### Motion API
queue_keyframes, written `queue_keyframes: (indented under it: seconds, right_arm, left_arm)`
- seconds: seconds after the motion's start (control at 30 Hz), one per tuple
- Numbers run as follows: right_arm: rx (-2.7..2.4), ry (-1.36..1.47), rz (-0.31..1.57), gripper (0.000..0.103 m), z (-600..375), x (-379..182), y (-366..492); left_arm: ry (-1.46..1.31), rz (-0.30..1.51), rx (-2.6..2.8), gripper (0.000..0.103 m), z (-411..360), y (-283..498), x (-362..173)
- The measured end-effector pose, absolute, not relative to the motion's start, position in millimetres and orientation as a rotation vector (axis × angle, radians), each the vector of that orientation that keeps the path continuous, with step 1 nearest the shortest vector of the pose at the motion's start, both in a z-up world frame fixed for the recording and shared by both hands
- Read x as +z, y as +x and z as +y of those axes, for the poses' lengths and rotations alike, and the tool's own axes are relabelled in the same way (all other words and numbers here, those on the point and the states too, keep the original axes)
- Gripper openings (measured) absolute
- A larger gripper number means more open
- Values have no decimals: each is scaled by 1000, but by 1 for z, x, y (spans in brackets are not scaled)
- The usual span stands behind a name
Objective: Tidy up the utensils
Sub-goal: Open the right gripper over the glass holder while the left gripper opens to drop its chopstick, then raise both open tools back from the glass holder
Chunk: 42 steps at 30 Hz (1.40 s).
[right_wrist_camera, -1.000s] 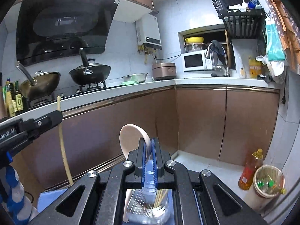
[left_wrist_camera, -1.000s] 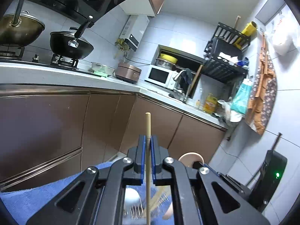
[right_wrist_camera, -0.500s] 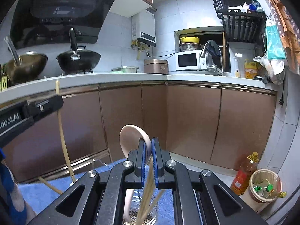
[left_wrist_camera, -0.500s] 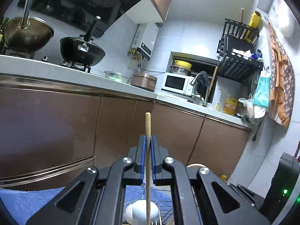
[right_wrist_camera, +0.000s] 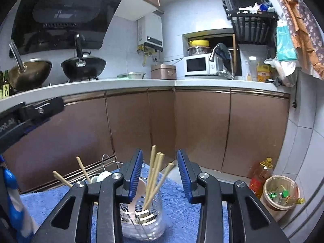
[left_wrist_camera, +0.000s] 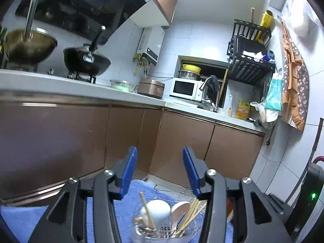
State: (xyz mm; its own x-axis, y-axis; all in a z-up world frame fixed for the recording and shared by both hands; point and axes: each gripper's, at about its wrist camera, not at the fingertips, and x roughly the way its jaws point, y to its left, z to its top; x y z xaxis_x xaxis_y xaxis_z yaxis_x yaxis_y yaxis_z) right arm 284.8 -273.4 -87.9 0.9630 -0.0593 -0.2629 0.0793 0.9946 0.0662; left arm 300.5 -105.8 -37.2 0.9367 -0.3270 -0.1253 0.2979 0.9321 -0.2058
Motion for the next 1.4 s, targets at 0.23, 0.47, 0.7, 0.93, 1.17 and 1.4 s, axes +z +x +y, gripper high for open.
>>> queue_keyframes:
  seconds: [0.23, 0.47, 0.7, 0.93, 1.17, 1.4]
  right_arm:
    - [-95, 81, 266, 61, -272, -59, 224]
    - [-91, 91, 321, 93, -255, -48, 154]
    - [-147, 104, 318, 103, -251, -40, 87]
    - [-172, 87, 286, 103, -246, -33, 48]
    - [-203, 69, 234, 103, -241, -25, 24]
    - [-243, 51, 211, 103, -243, -22, 14]
  left_arm:
    - [-44, 248, -243, 61, -92, 247, -9]
    - [51, 274, -180, 65, -74, 175, -10]
    - [97, 250, -89, 72, -58, 117, -6]
    - [107, 222, -39, 73, -48, 82, 1]
    - [125, 176, -35, 73, -44, 56, 6]
    - [122, 163, -24, 73, -39, 49, 11]
